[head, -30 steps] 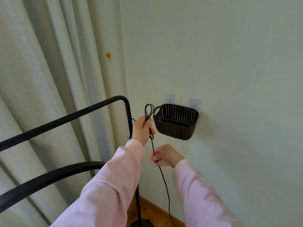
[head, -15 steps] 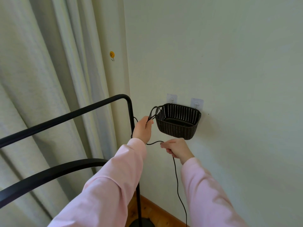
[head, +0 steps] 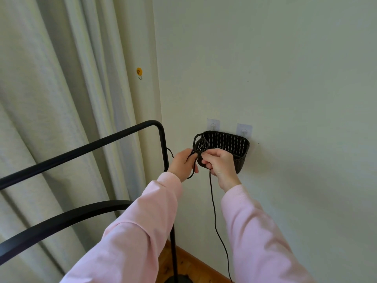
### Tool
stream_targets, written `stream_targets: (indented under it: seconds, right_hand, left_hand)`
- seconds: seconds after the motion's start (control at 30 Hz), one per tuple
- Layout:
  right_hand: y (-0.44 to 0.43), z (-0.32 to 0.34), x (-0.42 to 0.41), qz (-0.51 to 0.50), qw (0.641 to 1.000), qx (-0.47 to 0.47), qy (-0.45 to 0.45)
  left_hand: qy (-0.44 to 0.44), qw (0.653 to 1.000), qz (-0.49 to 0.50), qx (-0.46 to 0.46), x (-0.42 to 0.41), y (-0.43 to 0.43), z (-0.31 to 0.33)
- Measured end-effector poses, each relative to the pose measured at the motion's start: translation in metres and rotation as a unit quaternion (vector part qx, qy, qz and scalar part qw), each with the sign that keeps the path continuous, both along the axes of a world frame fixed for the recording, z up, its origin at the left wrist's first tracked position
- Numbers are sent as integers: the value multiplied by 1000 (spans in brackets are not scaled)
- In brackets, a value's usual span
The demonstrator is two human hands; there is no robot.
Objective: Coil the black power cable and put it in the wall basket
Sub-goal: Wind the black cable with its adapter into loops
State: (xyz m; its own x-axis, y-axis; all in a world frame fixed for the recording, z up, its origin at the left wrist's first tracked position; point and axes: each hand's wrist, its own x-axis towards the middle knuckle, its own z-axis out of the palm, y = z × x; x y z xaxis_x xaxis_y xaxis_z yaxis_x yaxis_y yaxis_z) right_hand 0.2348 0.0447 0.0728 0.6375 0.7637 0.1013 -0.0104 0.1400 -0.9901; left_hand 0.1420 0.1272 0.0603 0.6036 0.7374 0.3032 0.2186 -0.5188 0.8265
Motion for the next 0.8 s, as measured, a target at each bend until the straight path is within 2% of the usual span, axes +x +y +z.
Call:
stream_targets:
  seconds: [0.17, 0.33, 0.57, 0.7, 0.8]
  right_hand:
    - [6, 1, -3, -25, 999, 11, 25]
    - [8, 2, -1, -23, 999, 30, 39]
    - [5, -29, 8, 11, 984, -97, -149]
    - [1, -38, 14, -25, 984, -106, -144]
    - [-2, -29, 16, -57, 993, -62, -88]
  left_hand:
    - [-2, 1000, -6, -20, -2, -3, 4]
    - [34, 999, -16, -16, -3, -4, 7]
    - [-41, 997, 60, -37, -2, -2, 5]
    - [-61, 995, 64, -42, -3, 1, 5]
    - [-78, 993, 69, -54, -4, 2, 0]
